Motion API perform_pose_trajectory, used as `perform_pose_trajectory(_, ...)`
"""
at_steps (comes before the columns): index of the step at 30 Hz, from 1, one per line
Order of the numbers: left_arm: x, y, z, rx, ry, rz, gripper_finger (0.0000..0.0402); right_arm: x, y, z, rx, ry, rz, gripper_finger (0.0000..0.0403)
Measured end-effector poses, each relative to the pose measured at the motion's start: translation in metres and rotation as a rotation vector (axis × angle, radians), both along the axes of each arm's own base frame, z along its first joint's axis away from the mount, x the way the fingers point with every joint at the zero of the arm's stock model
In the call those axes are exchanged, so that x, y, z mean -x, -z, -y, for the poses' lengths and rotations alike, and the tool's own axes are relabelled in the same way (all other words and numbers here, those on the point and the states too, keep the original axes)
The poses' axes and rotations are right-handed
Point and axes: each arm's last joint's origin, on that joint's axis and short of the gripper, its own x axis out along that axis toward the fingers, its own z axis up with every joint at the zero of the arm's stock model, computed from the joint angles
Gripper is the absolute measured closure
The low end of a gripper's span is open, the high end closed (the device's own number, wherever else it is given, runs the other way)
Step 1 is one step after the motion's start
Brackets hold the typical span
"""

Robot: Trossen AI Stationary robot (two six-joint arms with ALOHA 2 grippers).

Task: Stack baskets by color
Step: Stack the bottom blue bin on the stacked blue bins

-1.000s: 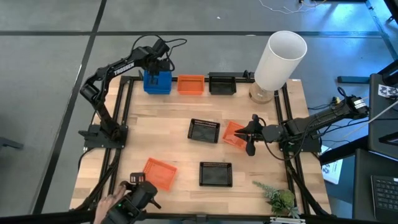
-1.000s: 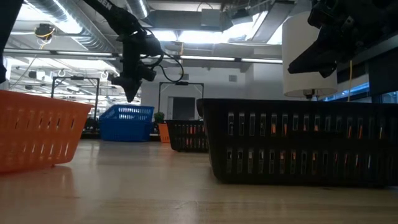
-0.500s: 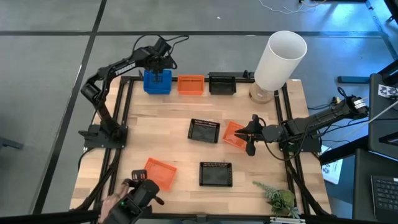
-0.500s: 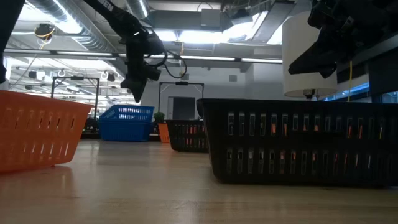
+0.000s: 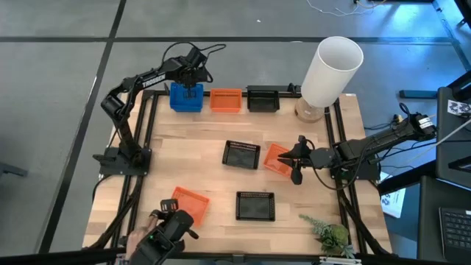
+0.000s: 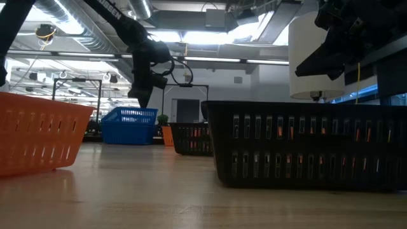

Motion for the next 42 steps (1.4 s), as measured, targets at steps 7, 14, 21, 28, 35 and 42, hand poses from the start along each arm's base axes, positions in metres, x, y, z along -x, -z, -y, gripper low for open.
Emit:
perform_pose_trajectory(7,0.002,-0.008,0.000,-0.105,-0.017,-0.119,0.0335,0.000,0.000,0.000,-0.002,0.001,0.000,0.0333)
perform_pose_trajectory(14,0.009,-0.060,0.044,-0.133,0.001,-0.004,0.0335,0.000,0.000,0.000,-0.002,0.001,0.001,0.0333)
perform_pose_trajectory(21,0.032,-0.072,0.095,0.286,-0.144,0.213,0.0335,0.000,0.000,0.000,0.000,0.001,0.001,0.0333)
perform_pose_trajectory(28,0.035,-0.052,0.077,0.245,-0.473,0.462,0.0335,0.000,0.000,0.000,-0.002,0.002,0.001,0.0333)
perform_pose_trajectory(35,0.022,-0.034,0.068,0.195,-0.743,0.794,0.0335,0.000,0.000,0.000,-0.009,0.005,0.002,0.0333)
perform_pose_trajectory(42,0.000,-0.002,0.078,0.208,-0.834,0.790,0.0335,0.000,0.000,0.000,-0.001,0.001,0.001,0.0333)
